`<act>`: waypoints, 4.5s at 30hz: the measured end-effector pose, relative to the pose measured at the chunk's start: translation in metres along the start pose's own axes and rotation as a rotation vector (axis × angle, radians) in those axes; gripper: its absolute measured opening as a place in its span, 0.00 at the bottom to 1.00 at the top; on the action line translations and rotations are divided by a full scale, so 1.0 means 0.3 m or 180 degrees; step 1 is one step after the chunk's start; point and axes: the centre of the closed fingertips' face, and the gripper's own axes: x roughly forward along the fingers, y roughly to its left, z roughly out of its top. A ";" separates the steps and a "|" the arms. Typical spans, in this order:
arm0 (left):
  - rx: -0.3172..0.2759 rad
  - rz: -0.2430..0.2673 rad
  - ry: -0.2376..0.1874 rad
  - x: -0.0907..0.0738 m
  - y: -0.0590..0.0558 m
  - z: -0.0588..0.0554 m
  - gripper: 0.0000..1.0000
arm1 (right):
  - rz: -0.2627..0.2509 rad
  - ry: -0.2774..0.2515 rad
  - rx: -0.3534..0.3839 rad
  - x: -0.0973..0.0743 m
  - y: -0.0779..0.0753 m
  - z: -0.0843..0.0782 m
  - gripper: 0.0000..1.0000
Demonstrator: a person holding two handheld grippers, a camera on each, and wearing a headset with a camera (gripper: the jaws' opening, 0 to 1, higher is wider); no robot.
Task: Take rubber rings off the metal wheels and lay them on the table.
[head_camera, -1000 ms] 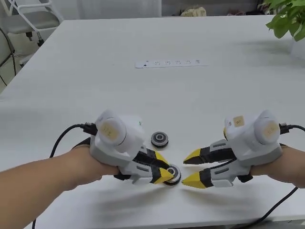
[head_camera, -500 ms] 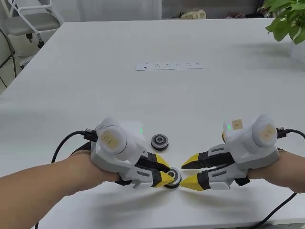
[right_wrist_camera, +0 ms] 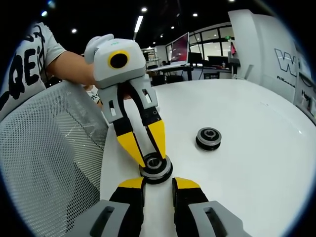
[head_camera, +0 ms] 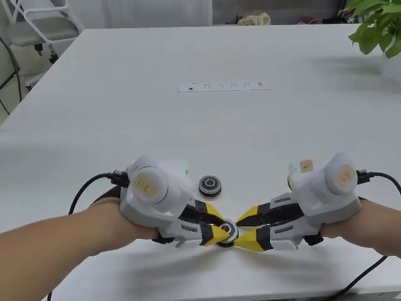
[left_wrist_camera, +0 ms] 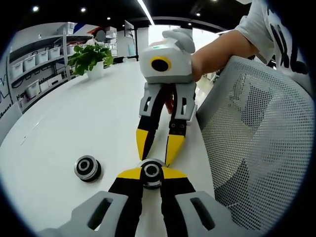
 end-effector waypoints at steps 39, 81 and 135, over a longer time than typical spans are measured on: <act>-0.0035 0.0045 -0.0041 0.001 -0.002 0.000 0.07 | -0.0021 -0.0079 0.0582 -0.018 -0.003 -0.008 0.00; -0.0072 0.0086 0.0040 0.005 -0.003 -0.001 0.07 | -0.0007 -0.0404 0.1249 -0.041 0.027 0.048 0.00; -0.0033 0.0149 0.0123 0.005 -0.005 0.001 0.07 | 0.0076 -0.0410 0.1158 -0.025 0.019 0.055 0.00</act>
